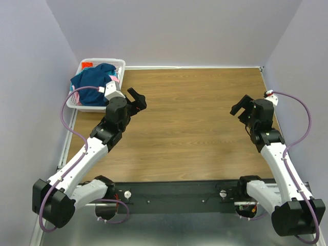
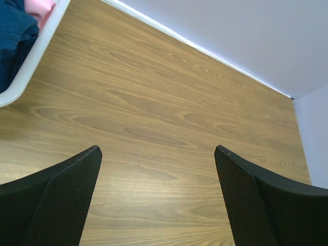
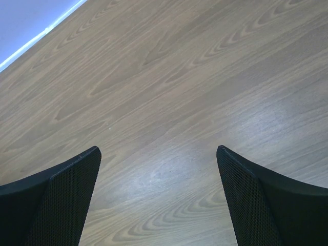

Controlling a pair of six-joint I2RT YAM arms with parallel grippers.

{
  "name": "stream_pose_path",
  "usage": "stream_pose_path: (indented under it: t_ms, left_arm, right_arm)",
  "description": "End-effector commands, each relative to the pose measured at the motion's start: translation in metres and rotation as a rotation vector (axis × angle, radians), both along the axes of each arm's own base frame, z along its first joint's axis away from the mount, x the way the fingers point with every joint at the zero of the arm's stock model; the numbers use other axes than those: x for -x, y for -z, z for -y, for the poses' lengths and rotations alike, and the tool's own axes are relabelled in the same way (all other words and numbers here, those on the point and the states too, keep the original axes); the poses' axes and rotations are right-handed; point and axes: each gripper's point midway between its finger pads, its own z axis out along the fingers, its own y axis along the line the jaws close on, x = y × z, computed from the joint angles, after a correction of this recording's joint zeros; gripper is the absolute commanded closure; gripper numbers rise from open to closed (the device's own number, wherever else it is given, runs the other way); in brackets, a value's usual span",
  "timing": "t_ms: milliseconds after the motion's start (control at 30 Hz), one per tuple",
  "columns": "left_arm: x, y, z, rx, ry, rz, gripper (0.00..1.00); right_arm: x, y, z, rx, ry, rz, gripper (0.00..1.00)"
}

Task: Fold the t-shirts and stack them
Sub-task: Grab the tshirt from the pile

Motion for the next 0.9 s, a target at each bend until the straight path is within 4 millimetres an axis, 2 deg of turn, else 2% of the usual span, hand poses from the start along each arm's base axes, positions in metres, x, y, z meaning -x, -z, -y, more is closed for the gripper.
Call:
stream_pose_path:
  t_ms: [0, 167, 333, 433, 467, 500, 533, 633, 667, 700, 733, 767, 800, 833, 867]
  left_arm:
    - [-0.001, -0.001, -0.017, -0.052, -0.070, -0.006, 0.02]
    - [-0.004, -0.002, -0.028, -0.063, -0.133, -0.015, 0.02]
    - [-0.014, -0.003, -0.045, -0.101, -0.211, -0.026, 0.02]
    - [-0.034, -0.006, -0.076, -0.119, -0.242, -0.037, 0.02]
    - [-0.043, 0.007, -0.085, -0.120, -0.247, -0.084, 0.02]
    - [-0.052, 0.002, -0.089, -0.099, -0.226, -0.087, 0.02]
    - [-0.059, 0.005, -0.113, -0.093, -0.279, -0.109, 0.02]
    - [-0.083, 0.001, -0.136, -0.148, -0.337, -0.131, 0.02]
    - [-0.093, 0.011, -0.141, -0.162, -0.354, -0.163, 0.02]
    - [-0.099, 0.012, -0.146, -0.172, -0.366, -0.171, 0.02]
    - [-0.109, 0.001, -0.150, -0.164, -0.379, -0.158, 0.02]
    - [-0.116, 0.002, -0.155, -0.163, -0.385, -0.172, 0.02]
    - [-0.123, 0.026, -0.165, -0.174, -0.399, -0.249, 0.02]
    - [-0.132, 0.014, -0.170, -0.166, -0.417, -0.238, 0.02]
    - [-0.138, 0.037, -0.175, -0.185, -0.427, -0.311, 0.02]
  right_arm:
    - [0.002, -0.008, -0.004, 0.007, -0.042, 0.004, 0.00]
    - [-0.001, -0.014, -0.012, 0.032, -0.115, 0.012, 0.00]
    - [-0.004, -0.024, -0.013, -0.010, -0.087, 0.040, 0.00]
    - [-0.006, -0.029, -0.009, -0.025, -0.051, 0.058, 0.00]
    - [-0.007, -0.031, -0.008, -0.035, -0.038, 0.064, 0.00]
    - [-0.008, -0.032, -0.007, -0.031, -0.033, 0.069, 0.00]
    - [-0.008, -0.034, -0.007, -0.026, -0.035, 0.071, 0.00]
    - [-0.009, -0.028, -0.006, -0.004, -0.045, 0.051, 0.00]
    - [-0.009, -0.025, -0.006, -0.007, -0.041, 0.044, 0.00]
    - [-0.009, -0.022, -0.007, -0.007, -0.043, 0.036, 0.00]
    - [-0.010, -0.016, -0.005, -0.003, -0.035, 0.020, 0.00]
    - [-0.011, -0.013, -0.004, -0.002, -0.027, 0.011, 0.00]
    - [-0.012, -0.010, -0.002, 0.003, -0.021, 0.000, 0.00]
    - [-0.013, -0.008, -0.001, 0.009, -0.017, -0.006, 0.00]
    - [-0.014, -0.003, -0.001, 0.013, -0.017, -0.020, 0.00]
